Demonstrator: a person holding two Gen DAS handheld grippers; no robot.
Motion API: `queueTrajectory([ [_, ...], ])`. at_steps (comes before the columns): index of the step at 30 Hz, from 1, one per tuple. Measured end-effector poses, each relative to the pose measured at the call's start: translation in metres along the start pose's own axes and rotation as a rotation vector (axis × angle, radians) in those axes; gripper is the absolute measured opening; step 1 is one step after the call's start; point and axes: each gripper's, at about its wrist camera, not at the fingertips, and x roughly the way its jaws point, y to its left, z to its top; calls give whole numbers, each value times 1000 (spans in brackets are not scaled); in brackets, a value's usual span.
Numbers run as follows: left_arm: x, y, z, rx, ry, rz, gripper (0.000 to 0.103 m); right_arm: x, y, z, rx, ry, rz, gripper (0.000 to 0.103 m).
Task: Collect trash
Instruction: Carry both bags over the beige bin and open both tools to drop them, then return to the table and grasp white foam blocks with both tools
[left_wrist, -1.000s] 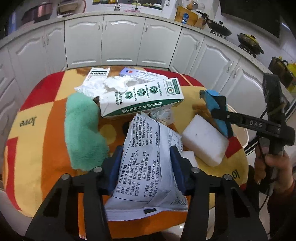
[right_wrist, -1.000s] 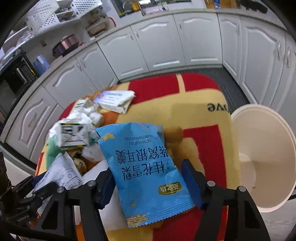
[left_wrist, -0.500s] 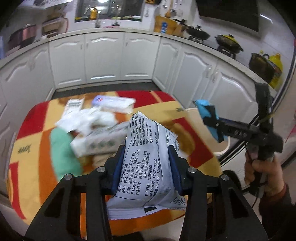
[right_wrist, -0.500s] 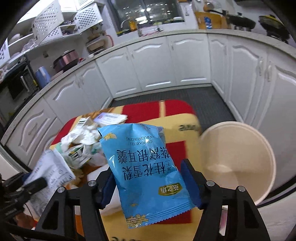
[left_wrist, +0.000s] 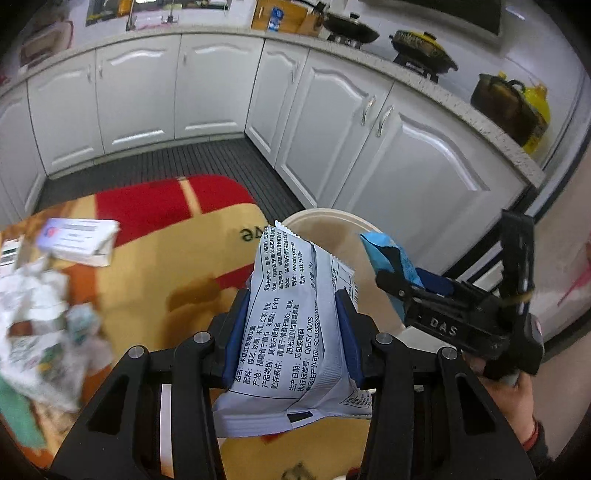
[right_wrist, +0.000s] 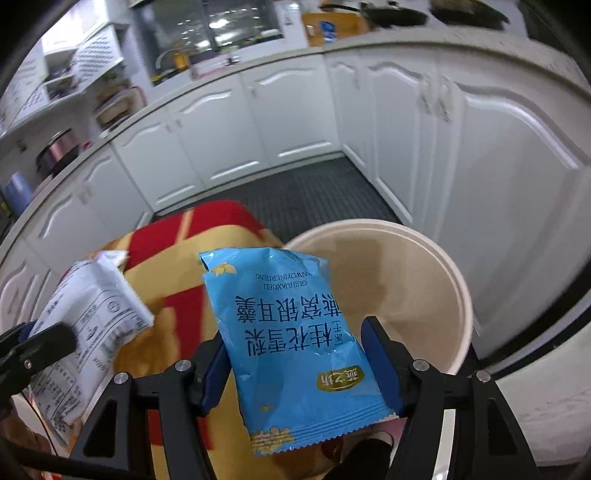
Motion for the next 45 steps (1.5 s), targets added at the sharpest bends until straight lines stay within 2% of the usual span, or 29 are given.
queueTrajectory([
  [7,51,-17,14,-1,37,37,45,30,-39,5,69,50,-57,66],
  [11,66,-20,16,-37,37,31,52,41,-46,8,86,72,-80,69],
  [13,69,-17,15,-69,36,11,53,42,-47,5,95,76,-90,76],
  [16,71,-12,13,-105,48,-10,54,39,-48,2,112,70,-80,81],
  [22,57,-11,11,-137,14,-18,65,31,-51,-4,127,67,-76,81],
  [24,50,-12,10,-132,3,-11,65,28,-48,-6,121,61,-76,81],
  [39,-17,-10,-15,-44,-117,185,65,-20,2,-14,35,-13,-20,82],
  [45,-49,-1,-26,-41,-176,236,65,-41,23,-20,0,-49,-2,84],
])
